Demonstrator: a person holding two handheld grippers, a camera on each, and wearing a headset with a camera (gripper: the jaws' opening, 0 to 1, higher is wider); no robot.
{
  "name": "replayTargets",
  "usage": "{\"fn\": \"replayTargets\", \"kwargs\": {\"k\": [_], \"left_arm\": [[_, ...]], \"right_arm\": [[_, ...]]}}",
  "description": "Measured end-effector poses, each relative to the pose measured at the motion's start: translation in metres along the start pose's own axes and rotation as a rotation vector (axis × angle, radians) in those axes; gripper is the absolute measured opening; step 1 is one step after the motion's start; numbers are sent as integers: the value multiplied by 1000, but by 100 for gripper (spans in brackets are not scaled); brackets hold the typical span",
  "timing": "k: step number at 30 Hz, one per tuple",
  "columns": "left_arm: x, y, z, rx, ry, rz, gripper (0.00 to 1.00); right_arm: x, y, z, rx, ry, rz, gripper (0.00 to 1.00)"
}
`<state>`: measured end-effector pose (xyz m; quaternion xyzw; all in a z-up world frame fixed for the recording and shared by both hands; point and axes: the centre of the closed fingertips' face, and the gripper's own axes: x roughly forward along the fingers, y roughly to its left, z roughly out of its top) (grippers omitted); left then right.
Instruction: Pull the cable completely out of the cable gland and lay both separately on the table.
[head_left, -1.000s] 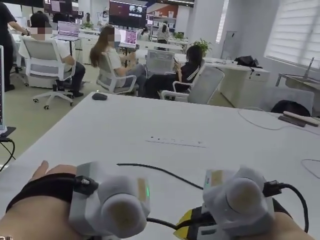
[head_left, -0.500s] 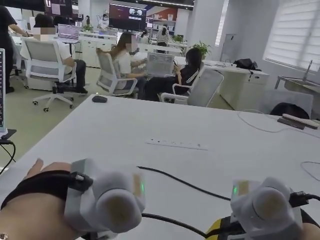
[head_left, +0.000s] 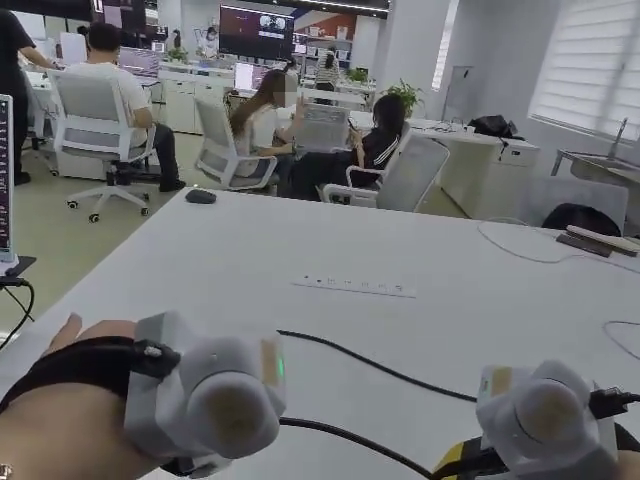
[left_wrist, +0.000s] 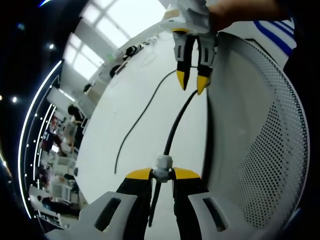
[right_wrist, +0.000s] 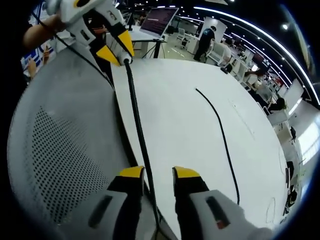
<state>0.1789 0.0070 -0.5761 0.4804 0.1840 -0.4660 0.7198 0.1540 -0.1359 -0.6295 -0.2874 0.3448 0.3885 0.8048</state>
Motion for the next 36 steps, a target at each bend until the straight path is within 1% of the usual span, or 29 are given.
{"fn": "replayTargets", "kwargs": {"k": [1, 2, 4, 5, 7, 10, 12, 14, 17, 21, 25, 26, 29, 36], "left_arm": [[0, 0, 0, 1, 0, 2, 16], [1, -1, 0, 1, 1, 3, 16], [1, -2, 1, 1, -3, 6, 16], [1, -3, 2, 2, -4, 6, 16], [3, -5, 5, 14, -8, 7, 16], [4, -10, 13, 49, -26, 8, 16], [5, -13, 16, 60, -29, 8, 16], [6, -16, 19, 79, -28, 8, 16], [5, -18, 25, 99, -50, 16, 16], [6, -20, 28, 116, -64, 16, 16], [8, -23, 30, 131, -70, 8, 16], [8, -23, 32, 146, -75, 10, 16], [10, -21, 29, 149, -62, 11, 16], [8, -13, 23, 138, -50, 21, 16]], "right_arm": [[0, 2, 6, 2, -18, 1, 26], [1, 5, 20, 3, -67, 3, 28], [2, 13, 37, 20, -120, 23, 29], [3, 18, 50, 2, -153, 31, 29], [3, 24, 67, -30, -186, 25, 29], [4, 41, 101, -73, -265, 58, 26], [6, 49, 114, -96, -288, 71, 22], [10, 51, 117, -95, -291, 73, 19], [12, 51, 116, -101, -284, 77, 16], [13, 50, 107, -116, -255, 77, 5], [14, 50, 102, -122, -240, 83, 3], [14, 50, 102, -127, -237, 79, 3], [14, 47, 95, -135, -212, 67, 3], [12, 38, 77, -116, -180, 53, 3]]}}
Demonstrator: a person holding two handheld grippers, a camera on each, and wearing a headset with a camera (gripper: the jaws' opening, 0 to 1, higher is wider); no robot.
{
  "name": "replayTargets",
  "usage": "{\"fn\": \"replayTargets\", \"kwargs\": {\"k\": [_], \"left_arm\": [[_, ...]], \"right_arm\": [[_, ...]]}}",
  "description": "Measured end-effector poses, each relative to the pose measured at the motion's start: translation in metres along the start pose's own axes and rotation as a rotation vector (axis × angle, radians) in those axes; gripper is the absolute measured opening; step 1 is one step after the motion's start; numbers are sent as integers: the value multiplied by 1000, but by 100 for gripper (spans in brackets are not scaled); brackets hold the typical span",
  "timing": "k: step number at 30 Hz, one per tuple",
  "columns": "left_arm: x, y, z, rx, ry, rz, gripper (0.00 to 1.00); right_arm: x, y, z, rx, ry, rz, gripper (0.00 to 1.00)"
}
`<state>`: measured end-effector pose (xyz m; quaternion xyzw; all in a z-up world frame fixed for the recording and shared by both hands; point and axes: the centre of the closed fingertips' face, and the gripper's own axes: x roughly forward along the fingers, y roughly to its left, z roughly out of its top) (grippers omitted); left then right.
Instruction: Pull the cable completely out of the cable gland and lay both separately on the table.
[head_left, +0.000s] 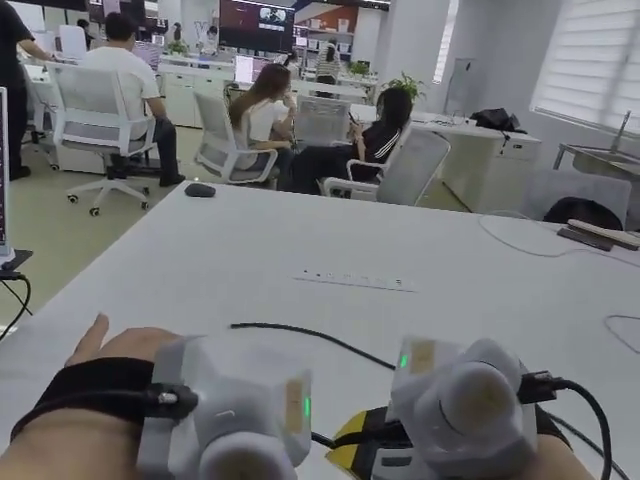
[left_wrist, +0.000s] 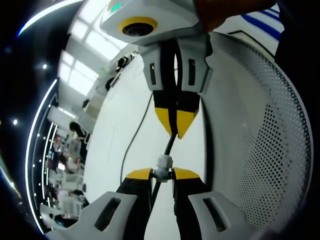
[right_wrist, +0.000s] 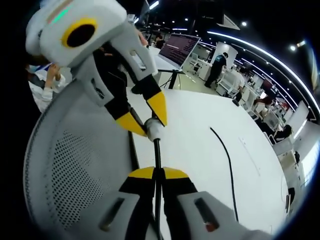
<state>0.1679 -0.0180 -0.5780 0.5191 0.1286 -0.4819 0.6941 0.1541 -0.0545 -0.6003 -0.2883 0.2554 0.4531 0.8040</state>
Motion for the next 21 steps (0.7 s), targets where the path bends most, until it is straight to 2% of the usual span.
{"fn": "replayTargets", "kwargs": {"k": [5, 12, 21], "left_arm": [[-3, 4, -5, -4, 8, 12, 16], [-9, 13, -17, -24, 28, 32, 16], [-13, 24, -37, -64, 62, 54, 16]], "right_arm": [[-4, -5, -8, 15, 14, -12, 3], [-9, -12, -21, 34, 44, -29, 3], [-13, -24, -22, 45, 45, -59, 3]]}}
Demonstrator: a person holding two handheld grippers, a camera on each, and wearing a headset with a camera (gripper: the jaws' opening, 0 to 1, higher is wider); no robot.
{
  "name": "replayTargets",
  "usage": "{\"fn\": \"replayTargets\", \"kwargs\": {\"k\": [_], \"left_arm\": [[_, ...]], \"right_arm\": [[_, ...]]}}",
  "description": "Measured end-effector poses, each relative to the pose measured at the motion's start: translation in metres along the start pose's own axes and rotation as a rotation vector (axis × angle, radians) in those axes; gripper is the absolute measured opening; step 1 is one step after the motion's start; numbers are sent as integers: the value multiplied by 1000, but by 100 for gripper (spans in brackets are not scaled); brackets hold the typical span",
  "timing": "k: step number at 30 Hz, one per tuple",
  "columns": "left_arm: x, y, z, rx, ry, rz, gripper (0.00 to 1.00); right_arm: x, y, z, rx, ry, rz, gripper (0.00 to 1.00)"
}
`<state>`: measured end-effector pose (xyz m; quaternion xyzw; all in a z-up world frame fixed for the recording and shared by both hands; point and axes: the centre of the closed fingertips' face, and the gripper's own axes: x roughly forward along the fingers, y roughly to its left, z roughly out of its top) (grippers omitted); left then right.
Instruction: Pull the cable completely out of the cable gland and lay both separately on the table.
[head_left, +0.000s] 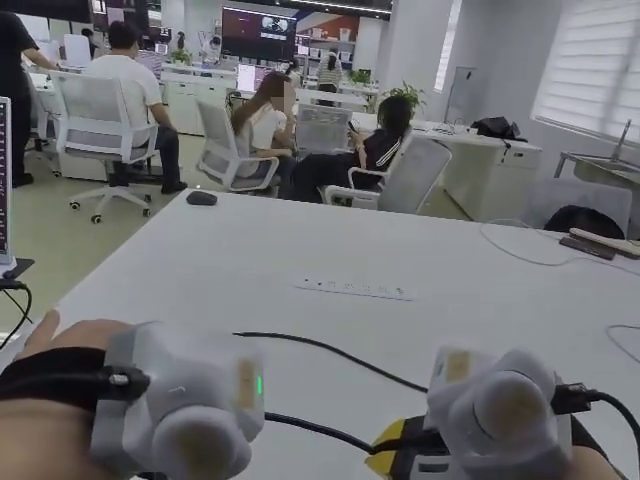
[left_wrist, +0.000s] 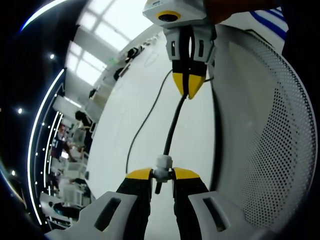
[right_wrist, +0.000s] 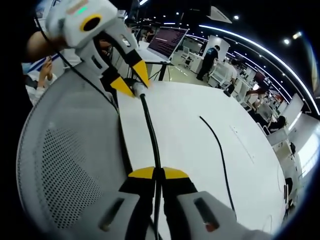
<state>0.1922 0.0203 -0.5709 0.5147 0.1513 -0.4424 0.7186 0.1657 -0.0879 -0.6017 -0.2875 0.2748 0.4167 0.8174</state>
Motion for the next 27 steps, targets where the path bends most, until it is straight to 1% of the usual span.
{"fn": "replayTargets", "kwargs": {"k": [6, 10, 11, 15, 17, 18, 21, 25, 26, 27], "left_arm": [[0, 3, -8, -14, 16, 6, 16], [1, 3, -11, -27, 22, 3, 16], [1, 3, -12, -28, 23, 2, 16], [4, 4, -15, -31, 28, 2, 16], [5, 4, -15, -40, 28, -2, 16], [6, 5, -15, -40, 27, 0, 16], [7, 6, -16, -44, 28, 1, 16], [9, 7, -16, -62, 25, 1, 16], [10, 6, -15, -70, 24, 0, 16], [11, 4, -14, -83, 24, -3, 16]], "right_arm": [[-5, -14, -4, 20, 1, -35, 3], [-9, -26, -10, 28, 6, -73, 3], [-11, -31, -12, 38, 7, -91, 3], [-18, -45, -16, 68, -2, -128, 3], [-21, -54, -18, 75, 2, -150, 2], [-23, -61, -19, 95, -4, -174, 3], [-25, -77, -21, 103, -9, -203, 3], [-22, -100, -23, 105, 10, -235, 3], [-21, -105, -23, 102, 12, -239, 3], [-19, -113, -23, 102, 12, -244, 3]]}}
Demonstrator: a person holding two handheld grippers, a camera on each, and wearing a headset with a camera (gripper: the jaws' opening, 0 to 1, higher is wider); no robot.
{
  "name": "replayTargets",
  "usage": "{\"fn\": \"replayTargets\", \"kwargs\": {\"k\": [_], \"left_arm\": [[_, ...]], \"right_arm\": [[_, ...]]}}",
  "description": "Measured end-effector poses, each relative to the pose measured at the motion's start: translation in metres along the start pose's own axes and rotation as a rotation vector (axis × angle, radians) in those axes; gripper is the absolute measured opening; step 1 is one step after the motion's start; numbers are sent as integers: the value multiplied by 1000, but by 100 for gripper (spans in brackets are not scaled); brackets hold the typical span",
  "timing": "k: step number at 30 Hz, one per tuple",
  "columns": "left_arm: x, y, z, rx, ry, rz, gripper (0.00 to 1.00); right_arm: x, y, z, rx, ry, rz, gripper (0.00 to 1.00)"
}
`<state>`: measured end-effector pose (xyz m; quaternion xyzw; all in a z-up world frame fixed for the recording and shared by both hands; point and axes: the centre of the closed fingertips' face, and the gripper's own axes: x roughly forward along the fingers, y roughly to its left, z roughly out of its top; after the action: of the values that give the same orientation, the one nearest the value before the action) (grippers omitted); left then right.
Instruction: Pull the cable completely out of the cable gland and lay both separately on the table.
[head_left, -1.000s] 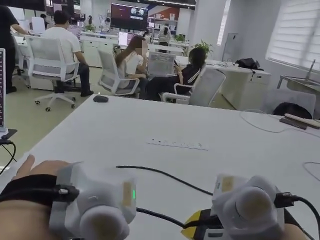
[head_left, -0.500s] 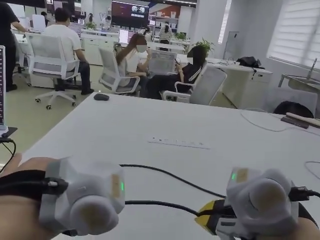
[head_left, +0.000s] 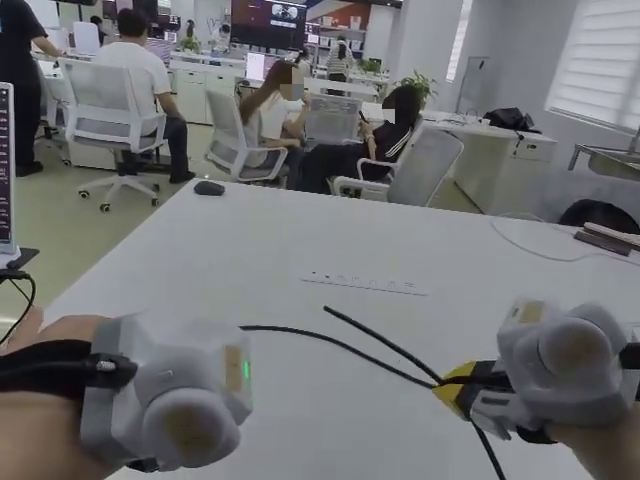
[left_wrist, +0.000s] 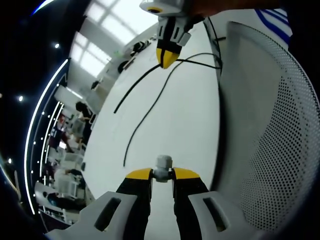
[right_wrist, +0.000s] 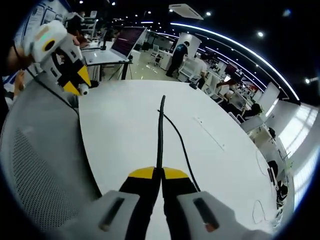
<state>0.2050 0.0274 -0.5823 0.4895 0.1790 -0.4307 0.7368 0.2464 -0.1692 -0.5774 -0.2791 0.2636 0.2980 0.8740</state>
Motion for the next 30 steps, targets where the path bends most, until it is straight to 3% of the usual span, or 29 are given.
{"fn": "replayTargets", "kwargs": {"k": [6, 9, 13, 17, 21, 23, 26, 28, 30], "left_arm": [[6, -13, 5, -39, -14, -26, 16], [4, -16, 4, -57, -12, -24, 16], [-4, -14, 1, -138, -26, 6, 16], [-7, -10, -11, -197, 1, 30, 16], [-14, -5, -14, -260, -5, 54, 16], [-18, -6, -17, -275, 0, 59, 16], [-21, -11, -21, -290, 14, 57, 16], [-22, -15, -21, -293, 18, 53, 16], [-22, -21, -23, -298, 30, 43, 16]], "right_arm": [[31, -39, -2, 68, 3, -36, 3], [53, -60, -6, 48, 34, -34, 3], [86, -89, -9, 58, 72, -42, 3], [119, -102, -15, 154, 101, -39, 3], [151, -114, -27, 153, 174, -56, 3], [162, -117, -35, 215, 203, -53, 3], [174, -118, -43, 326, 205, -63, 3], [182, -113, -56, 319, 253, -51, 3], [184, -114, -69, 257, 320, -84, 3]]}}
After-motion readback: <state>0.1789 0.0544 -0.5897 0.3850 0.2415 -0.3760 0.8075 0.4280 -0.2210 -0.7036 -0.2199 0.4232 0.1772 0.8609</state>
